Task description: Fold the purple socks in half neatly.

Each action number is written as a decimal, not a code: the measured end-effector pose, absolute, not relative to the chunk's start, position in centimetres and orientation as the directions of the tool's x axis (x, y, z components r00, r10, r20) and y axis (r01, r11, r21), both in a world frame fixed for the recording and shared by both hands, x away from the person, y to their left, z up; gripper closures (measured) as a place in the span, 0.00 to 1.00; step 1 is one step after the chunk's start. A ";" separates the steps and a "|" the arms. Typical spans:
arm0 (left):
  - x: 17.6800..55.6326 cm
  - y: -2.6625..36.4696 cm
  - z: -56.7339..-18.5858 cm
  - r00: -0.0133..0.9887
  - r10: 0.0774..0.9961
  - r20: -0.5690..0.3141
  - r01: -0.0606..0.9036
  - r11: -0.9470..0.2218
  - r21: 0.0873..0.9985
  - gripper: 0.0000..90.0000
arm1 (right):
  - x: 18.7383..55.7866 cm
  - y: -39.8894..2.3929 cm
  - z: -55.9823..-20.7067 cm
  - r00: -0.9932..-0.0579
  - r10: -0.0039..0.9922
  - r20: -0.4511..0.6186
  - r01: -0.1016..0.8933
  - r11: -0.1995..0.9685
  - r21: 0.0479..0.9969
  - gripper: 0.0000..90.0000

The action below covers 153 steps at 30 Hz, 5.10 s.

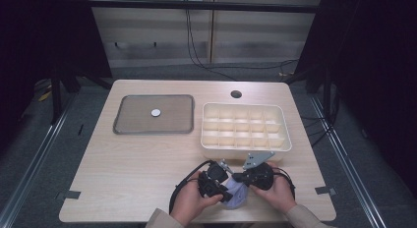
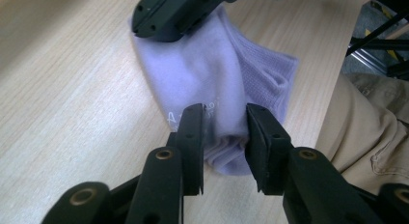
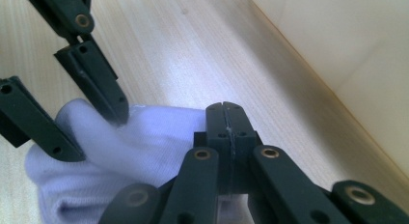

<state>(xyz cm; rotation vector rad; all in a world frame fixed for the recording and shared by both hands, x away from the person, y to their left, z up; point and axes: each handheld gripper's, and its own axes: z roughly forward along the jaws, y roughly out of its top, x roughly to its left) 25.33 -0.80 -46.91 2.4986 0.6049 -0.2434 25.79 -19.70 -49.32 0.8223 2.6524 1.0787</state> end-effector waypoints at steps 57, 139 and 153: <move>26.9 3.2 -46.6 0.848 0.454 -0.275 0.529 -0.678 0.510 0.45 | 25.5 -22.1 -48.4 -0.752 0.645 0.136 0.547 0.495 0.675 0.37; 28.7 6.5 -47.8 0.873 0.467 -0.140 0.447 -0.654 0.610 0.31 | 25.2 -25.0 -48.6 -0.691 0.653 0.310 0.673 0.427 0.604 0.79; 29.4 7.3 -48.8 0.876 0.473 -0.096 0.422 -0.654 0.628 0.25 | 26.1 -25.2 -46.1 -0.715 0.637 0.287 0.655 0.468 0.593 0.79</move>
